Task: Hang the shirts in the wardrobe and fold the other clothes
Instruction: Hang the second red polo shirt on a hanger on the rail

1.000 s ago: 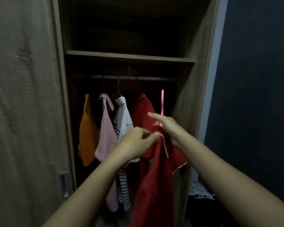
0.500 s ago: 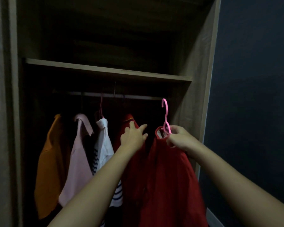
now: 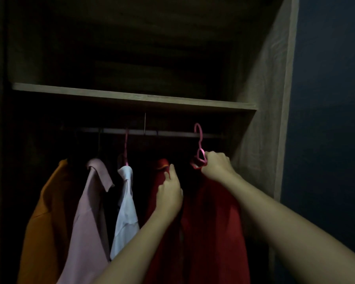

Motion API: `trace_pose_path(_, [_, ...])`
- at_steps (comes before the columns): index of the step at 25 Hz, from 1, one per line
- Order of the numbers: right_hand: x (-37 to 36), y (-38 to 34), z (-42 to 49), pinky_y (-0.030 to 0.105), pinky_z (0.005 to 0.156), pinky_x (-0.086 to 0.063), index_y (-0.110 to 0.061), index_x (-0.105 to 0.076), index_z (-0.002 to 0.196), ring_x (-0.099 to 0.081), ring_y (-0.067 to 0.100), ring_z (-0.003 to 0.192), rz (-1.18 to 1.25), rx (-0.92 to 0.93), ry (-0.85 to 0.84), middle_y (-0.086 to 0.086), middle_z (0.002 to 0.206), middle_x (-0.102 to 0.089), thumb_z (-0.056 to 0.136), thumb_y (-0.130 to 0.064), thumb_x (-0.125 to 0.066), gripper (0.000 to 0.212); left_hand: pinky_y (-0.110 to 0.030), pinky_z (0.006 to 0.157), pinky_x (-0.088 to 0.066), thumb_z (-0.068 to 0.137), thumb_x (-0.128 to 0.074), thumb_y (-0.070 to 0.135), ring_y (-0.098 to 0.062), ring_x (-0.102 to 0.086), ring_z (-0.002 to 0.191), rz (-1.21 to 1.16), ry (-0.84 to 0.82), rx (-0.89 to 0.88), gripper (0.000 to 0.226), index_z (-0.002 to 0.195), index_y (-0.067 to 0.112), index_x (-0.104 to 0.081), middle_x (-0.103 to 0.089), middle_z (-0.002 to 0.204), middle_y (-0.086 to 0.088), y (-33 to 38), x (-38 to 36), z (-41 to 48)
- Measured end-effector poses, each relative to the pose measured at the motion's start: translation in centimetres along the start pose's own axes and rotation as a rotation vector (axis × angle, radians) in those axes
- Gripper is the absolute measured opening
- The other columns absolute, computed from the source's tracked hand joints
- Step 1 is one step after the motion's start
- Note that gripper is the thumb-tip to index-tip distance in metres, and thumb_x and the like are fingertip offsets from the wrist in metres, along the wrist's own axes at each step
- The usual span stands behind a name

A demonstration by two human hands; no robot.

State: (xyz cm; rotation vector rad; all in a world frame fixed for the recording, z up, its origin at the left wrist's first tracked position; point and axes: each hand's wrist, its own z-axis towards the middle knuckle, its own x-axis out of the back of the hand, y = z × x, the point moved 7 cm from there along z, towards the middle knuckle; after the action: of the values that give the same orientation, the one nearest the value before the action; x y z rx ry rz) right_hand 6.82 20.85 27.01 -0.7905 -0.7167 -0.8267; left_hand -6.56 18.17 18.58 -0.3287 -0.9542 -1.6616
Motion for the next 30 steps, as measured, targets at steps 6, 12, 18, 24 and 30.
trace_pose_path(6, [-2.5,-0.1,6.0,0.034,0.078,-0.049,-0.004,-0.057,0.109,-0.059,0.032,0.104,-0.092,0.041,-0.049,0.016,0.111,-0.06,0.087,-0.014,-0.056,0.024,-0.033,0.079,-0.046,0.088,-0.044,0.014,-0.031,-0.064,0.09,-0.056,0.076,0.005,0.071,0.149,0.006,-0.007,-0.057,0.126,-0.022,0.4,-0.4,0.2])
trace_pose_path(12, [-6.6,0.9,9.8,0.033,0.087,-0.048,-0.003,-0.057,0.115,-0.058,0.03,0.108,-0.166,0.029,-0.159,0.017,0.118,-0.059,0.09,-0.018,-0.051,0.029,-0.029,0.084,-0.044,0.089,-0.041,0.014,-0.024,-0.064,0.093,0.015,0.053,-0.019,0.07,0.149,0.006,-0.005,-0.057,0.127,-0.019,0.3,-0.3,0.6])
trace_pose_path(18, [-9.3,0.8,10.1,0.033,0.088,-0.049,-0.006,-0.057,0.116,-0.058,0.028,0.108,-0.192,0.043,-0.226,0.014,0.119,-0.059,0.09,-0.016,-0.052,0.029,-0.033,0.084,-0.049,0.088,-0.042,0.013,-0.027,-0.065,0.091,-0.033,0.035,0.014,0.072,0.149,0.008,-0.006,-0.054,0.131,-0.017,-0.4,-0.6,0.3])
trace_pose_path(24, [-7.4,-0.3,8.8,0.035,0.085,-0.048,-0.006,-0.055,0.118,-0.055,0.031,0.111,-0.177,0.067,-0.11,0.015,0.12,-0.056,0.089,-0.019,-0.053,0.032,-0.031,0.09,-0.046,0.093,-0.046,0.025,-0.023,-0.062,0.103,-0.141,0.051,0.023,0.072,0.15,0.018,-0.004,-0.053,0.134,-0.009,-1.0,0.5,-0.6])
trace_pose_path(30, [-5.3,-4.6,1.1,0.031,0.095,-0.037,-0.004,-0.053,0.127,-0.049,0.03,0.112,0.163,0.362,0.351,0.013,0.121,-0.057,0.087,-0.007,-0.048,0.041,-0.016,0.066,-0.038,0.088,-0.045,0.024,-0.022,-0.066,0.075,-0.246,0.252,0.063,0.055,0.141,0.007,-0.04,-0.07,0.093,-0.013,-4.4,5.3,-6.4])
